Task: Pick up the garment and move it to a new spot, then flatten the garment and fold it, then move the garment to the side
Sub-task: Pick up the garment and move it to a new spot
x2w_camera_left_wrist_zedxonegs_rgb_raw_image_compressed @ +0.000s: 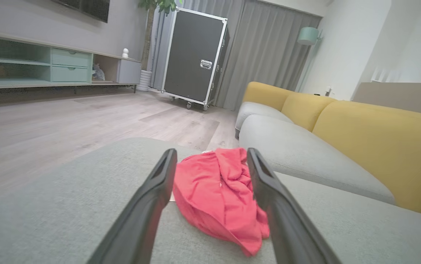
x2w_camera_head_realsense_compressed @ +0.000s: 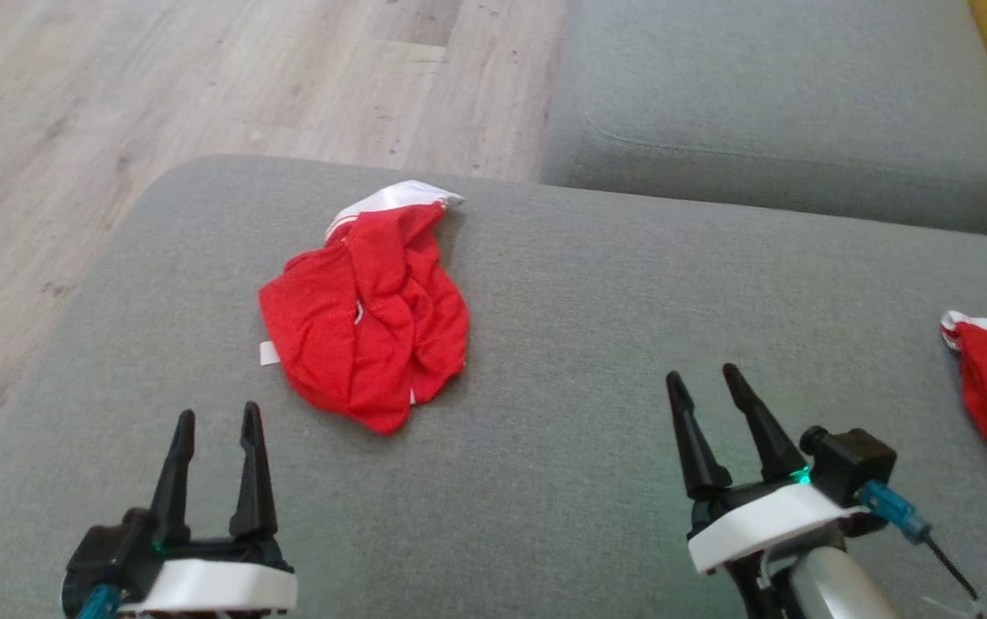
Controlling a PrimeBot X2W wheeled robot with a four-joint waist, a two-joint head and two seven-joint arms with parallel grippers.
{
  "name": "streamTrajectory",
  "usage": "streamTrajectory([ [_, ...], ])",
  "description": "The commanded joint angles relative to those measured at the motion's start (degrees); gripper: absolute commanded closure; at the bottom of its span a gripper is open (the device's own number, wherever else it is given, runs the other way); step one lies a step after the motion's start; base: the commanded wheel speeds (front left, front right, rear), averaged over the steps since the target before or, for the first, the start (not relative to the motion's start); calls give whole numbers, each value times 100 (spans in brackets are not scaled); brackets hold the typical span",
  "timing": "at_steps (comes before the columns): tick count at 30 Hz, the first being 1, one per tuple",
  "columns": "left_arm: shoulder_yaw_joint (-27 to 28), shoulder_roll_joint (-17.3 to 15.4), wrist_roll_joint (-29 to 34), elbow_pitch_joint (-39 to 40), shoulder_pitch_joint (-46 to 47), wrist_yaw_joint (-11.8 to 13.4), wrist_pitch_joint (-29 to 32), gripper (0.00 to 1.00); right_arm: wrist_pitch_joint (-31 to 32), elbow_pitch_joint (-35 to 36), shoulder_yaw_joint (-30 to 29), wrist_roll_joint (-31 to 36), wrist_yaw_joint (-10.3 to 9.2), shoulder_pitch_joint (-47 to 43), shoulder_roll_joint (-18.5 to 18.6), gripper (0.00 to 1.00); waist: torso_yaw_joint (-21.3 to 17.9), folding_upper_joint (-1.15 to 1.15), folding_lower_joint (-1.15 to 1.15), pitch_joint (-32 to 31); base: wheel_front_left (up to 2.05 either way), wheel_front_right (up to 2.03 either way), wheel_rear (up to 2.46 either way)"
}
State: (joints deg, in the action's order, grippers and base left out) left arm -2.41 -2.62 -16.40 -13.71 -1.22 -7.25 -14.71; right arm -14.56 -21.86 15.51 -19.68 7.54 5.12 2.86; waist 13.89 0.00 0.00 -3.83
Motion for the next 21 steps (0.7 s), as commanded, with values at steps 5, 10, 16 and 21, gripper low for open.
streamTrajectory([
  [5, 331, -26, 98, 200, 149, 0, -29, 0, -44, 167, 282, -104, -5, 73, 2, 0, 116, 0, 0, -40, 0, 0, 0],
  [10, 422, -54, 148, 227, 269, -6, -29, 0, -44, 190, 296, -90, -5, 150, 2, 0, 15, 0, 0, 137, 0, 0, 0],
  [16, 385, -399, 210, 41, 893, -16, -7, 0, -44, 265, 208, 39, -5, 343, 2, 0, -182, 0, 0, 579, 0, 0, 0],
  [21, 112, -993, 41, -562, 2084, -21, 884, 0, -44, 361, 28, 200, -5, 575, 2, 0, -393, 0, 0, 1147, 0, 0, 0],
])
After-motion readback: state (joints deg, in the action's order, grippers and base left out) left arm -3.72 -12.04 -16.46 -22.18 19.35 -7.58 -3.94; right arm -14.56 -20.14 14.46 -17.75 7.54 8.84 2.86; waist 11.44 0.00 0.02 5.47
